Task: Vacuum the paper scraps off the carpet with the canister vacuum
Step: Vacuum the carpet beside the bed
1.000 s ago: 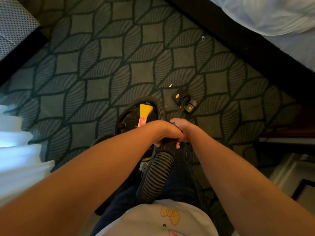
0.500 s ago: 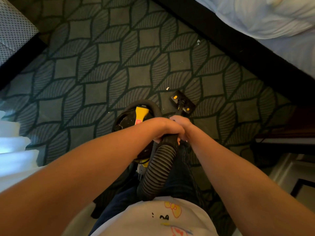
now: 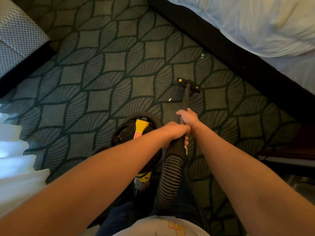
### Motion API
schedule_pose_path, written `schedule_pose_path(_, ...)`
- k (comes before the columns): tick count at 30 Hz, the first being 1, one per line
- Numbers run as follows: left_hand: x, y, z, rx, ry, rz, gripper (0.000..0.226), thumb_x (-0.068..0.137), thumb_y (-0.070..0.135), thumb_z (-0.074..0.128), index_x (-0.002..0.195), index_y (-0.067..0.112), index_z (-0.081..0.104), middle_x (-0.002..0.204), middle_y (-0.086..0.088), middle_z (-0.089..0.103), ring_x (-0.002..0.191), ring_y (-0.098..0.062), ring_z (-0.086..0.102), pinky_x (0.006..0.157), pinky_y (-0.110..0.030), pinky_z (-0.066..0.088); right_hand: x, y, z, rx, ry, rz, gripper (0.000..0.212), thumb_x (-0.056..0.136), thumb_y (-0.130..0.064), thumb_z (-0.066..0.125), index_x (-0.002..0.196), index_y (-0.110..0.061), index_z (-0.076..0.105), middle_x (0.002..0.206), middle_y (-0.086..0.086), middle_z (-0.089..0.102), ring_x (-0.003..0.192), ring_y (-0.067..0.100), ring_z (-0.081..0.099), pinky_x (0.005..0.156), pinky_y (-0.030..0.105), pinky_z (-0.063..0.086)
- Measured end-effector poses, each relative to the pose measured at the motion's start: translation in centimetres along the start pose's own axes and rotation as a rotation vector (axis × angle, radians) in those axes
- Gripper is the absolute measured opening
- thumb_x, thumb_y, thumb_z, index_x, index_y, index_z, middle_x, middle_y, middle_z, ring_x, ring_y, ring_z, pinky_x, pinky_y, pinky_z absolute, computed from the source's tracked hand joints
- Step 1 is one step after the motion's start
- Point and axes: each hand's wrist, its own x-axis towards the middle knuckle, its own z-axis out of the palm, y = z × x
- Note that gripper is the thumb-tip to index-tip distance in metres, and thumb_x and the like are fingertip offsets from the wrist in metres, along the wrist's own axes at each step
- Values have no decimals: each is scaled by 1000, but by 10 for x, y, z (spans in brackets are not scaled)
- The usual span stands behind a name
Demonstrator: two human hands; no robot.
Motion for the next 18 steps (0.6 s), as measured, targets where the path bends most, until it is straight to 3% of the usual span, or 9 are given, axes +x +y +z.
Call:
schedule_pose_path(2,14,7,10,-144,15,31,13,92,16,53,96,5,59,60,-4,56,38,-11,56,39,-19,48,11,-10,-11,15,-48,-11,58,97,-15,56,150,-6,34,141,16,50,118,28,55,96,35,46)
schedule_pose_path(4,32,13,22,-229,42,71,48,88,26,53,131,4,51,64,-7,65,47,-17,63,45,-27,54,20,-19,-23,24,-132,20,57,101,-12,50,153,-7,27,143,17,47,123,31,54,97,38,46)
schedule_pose_path(6,40,25,36,-185,51,71,72,85,45,46,147,9,38,96,-15,72,74,-28,71,60,-38,60,33,-26,-33,42,-212,73,58,104,-10,44,156,-11,19,133,12,53,112,33,60,88,40,51)
schedule_pose_path(8,55,37,45,-77,104,76,61,97,48,27,136,6,48,98,-17,69,75,-28,69,56,-33,59,50,-32,-41,20,-227,108,63,104,-14,45,158,-20,13,130,8,54,103,28,62,84,37,52)
schedule_pose_path(10,67,50,43,-29,152,53,68,103,45,13,103,0,64,73,-13,67,61,-24,66,56,-32,59,70,-38,-52,-98,-228,93,65,103,-18,48,158,-19,14,153,8,40,127,29,52,98,34,47)
schedule_pose_path(12,79,62,31,36,178,-3,71,103,45,13,79,4,66,64,-11,67,57,-23,65,59,-31,58,82,-42,-58,-196,-278,102,64,102,-16,49,158,-18,17,151,10,41,126,28,53,86,28,46)
schedule_pose_path(14,95,73,19,75,219,-68,68,103,45,17,72,7,64,65,-11,66,58,-23,64,56,-27,54,89,-40,-60,-159,-370,179,52,102,-12,46,148,-28,27,118,20,64,87,27,66,57,27,50)
schedule_pose_path(16,110,87,13,115,284,-75,66,103,44,21,69,5,62,60,-12,65,58,-24,64,55,-27,54,88,-35,-55,-182,-370,237,19,106,-21,38,122,-30,35,72,16,65,44,17,58,35,20,42)
schedule_pose_path(18,126,100,14,153,314,-92,64,103,42,25,72,0,62,54,-13,63,60,-28,65,57,-29,54,101,-24,-57,-271,-395,201,20,106,-31,31,122,-23,41,72,18,62,34,14,52,34,21,42)
